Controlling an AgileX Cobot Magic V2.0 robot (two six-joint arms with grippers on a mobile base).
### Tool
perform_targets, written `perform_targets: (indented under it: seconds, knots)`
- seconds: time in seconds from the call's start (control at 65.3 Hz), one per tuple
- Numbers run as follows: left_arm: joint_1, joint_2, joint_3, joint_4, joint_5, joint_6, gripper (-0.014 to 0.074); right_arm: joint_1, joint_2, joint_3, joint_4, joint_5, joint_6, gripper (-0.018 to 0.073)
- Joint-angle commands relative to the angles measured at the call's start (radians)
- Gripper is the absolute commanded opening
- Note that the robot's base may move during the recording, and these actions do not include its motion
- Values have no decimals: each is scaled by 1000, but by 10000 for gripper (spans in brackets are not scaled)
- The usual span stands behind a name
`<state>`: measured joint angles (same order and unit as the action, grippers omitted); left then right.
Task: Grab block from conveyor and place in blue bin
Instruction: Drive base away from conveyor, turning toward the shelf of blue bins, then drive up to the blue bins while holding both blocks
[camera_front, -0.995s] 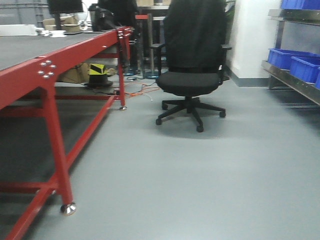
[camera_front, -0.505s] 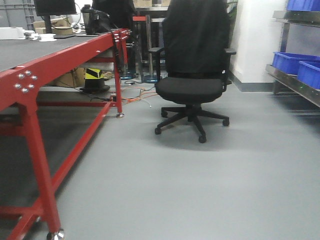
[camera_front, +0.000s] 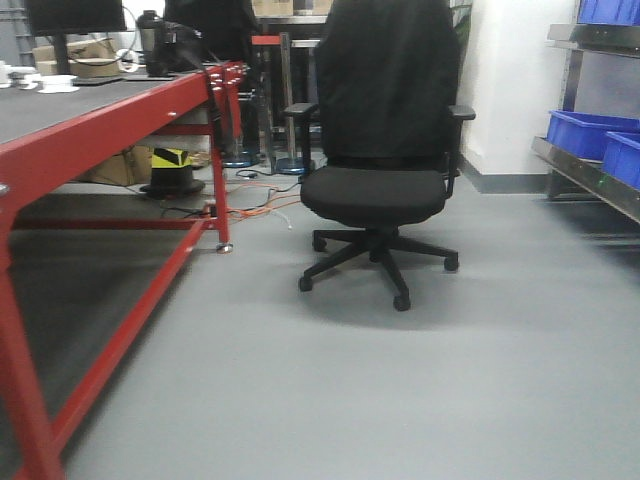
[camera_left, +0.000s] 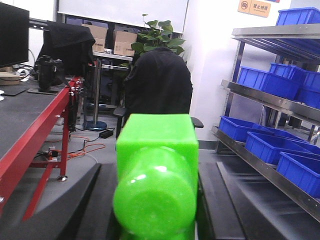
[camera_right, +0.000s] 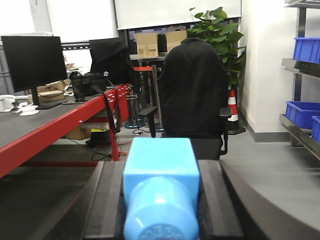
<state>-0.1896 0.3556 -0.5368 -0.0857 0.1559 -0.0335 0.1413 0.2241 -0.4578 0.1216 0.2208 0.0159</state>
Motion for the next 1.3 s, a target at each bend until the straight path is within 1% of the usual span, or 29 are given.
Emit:
perform_targets:
  seconds: [0.0,1.286]
  knots:
    - [-3,-6,-1,1,-17,1,-111,-1,-2,0,-3,-13,-4,-160]
    - [-3,-6,-1,1,-17,1,-111,-1,-2,0,-3,-13,-4,-160]
